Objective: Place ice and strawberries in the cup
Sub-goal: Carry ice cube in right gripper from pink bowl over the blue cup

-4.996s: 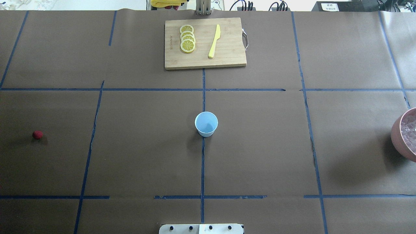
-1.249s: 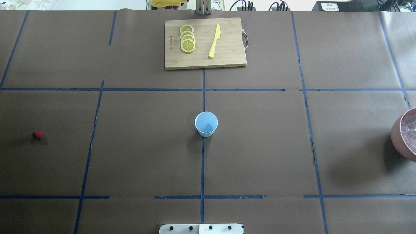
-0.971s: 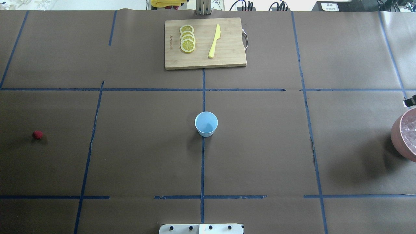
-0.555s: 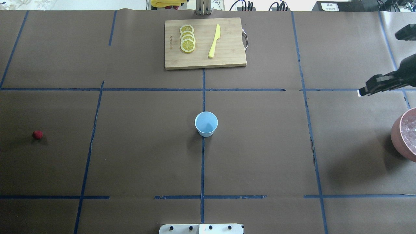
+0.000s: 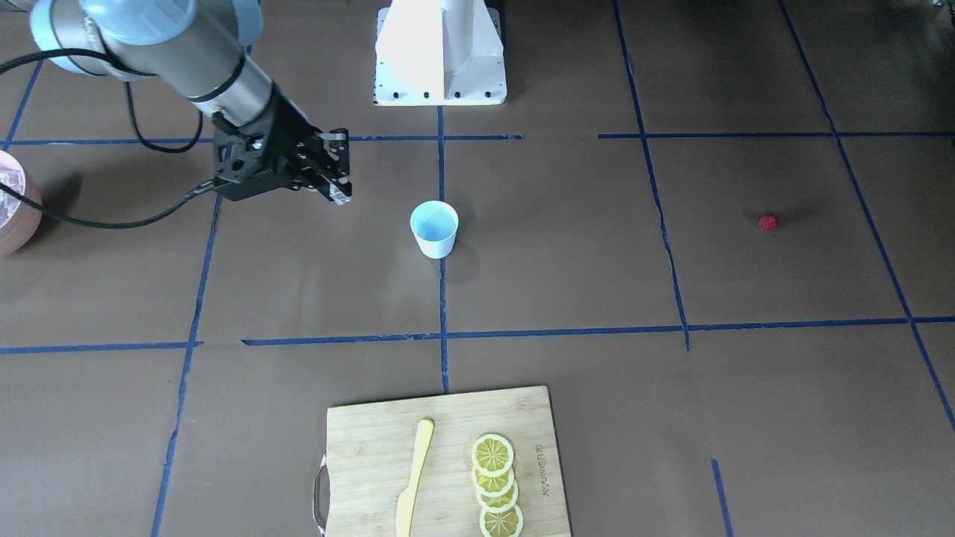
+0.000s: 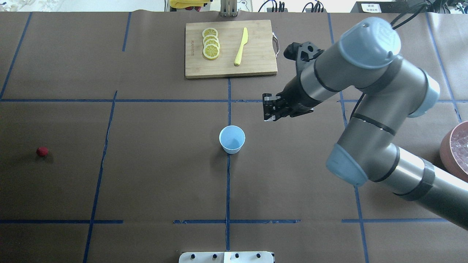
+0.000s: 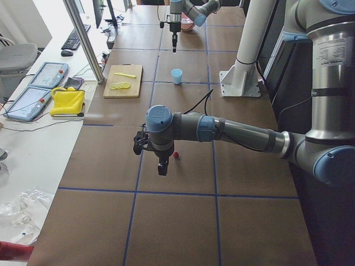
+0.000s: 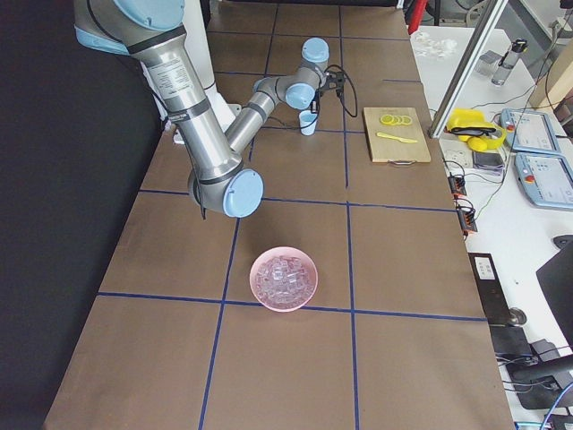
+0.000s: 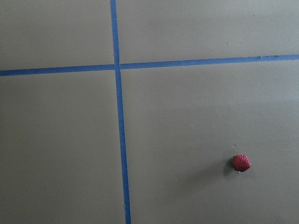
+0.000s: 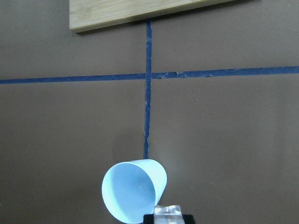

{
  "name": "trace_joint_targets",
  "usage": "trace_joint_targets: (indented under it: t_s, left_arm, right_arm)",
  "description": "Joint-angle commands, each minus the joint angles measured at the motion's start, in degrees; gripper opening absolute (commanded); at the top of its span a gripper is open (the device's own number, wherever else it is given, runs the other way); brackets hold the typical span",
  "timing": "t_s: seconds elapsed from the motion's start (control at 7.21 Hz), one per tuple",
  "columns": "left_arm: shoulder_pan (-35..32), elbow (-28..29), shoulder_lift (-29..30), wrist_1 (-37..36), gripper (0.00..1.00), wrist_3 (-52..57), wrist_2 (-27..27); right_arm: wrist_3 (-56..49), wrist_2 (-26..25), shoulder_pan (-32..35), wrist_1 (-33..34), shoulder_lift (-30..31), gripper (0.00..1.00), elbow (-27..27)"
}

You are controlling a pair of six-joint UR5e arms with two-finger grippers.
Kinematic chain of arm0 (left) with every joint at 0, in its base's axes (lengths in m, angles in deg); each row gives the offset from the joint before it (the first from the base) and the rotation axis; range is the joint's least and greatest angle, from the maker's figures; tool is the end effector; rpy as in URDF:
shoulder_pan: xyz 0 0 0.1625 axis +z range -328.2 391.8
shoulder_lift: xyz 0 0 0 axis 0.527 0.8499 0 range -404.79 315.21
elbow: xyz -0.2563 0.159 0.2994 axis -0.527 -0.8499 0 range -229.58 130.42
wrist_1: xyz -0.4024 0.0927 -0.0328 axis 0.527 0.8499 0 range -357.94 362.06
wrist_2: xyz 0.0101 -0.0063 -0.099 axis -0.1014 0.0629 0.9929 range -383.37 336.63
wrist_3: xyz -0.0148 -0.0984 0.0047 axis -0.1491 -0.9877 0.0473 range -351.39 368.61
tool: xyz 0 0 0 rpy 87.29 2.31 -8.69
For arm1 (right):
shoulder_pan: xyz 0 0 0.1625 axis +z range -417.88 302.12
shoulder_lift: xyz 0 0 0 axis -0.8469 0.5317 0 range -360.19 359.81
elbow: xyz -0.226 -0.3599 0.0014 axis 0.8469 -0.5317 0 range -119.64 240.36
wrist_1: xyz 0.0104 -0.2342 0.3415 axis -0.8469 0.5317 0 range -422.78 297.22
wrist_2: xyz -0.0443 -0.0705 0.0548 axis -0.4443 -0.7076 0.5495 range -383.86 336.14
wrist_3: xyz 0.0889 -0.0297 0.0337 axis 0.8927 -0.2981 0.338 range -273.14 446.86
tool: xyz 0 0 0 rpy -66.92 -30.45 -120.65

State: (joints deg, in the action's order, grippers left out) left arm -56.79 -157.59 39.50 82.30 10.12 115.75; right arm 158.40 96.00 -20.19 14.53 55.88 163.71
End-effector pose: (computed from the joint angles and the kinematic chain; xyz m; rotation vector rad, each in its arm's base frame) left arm -0.0470 -0.4447 0.5626 0.0424 0.8573 0.0667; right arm -0.4458 -0.4501 0.1839 0.0640 -1.1201 0.0270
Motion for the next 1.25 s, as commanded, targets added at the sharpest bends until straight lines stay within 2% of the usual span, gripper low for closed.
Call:
trace_joint_targets:
  t_s: [0.0, 0.14, 0.42, 0.56, 0.97, 1.11]
  left_arm:
    - [0.00, -0.09, 0.00, 0.00, 1.00, -0.02, 0.01]
    - [0.00, 0.08, 0.00, 0.00, 1.00, -0.02, 0.01]
    - [0.00, 0.08, -0.09, 0.00, 1.00, -0.02, 0.01]
    - [0.00, 0.08, 0.00, 0.00, 1.00, 0.06, 0.01]
    - [0.00, 0.26, -0.09, 0.00, 1.00, 0.24, -0.08]
    - [0.00, 0.26, 0.00, 0.00, 1.00, 0.24, -0.08]
  right_arm:
    - [3.08, -5.76, -5.50, -0.14, -6.05, 0.01, -7.09]
    - [3.08, -6.39, -6.30, -0.05, -6.07, 0.04, -7.46]
    - [2.64, -6.75, -7.10, 0.04, -5.63, 0.36, -8.51]
    - [2.82, -6.83, -7.10, 0.04, -5.80, 0.70, -8.87]
    - [2.82, -7.19, -6.32, 0.04, -5.98, 0.73, -8.18]
    - [2.73, -6.40, -3.87, 0.64, -5.11, 0.75, -5.73]
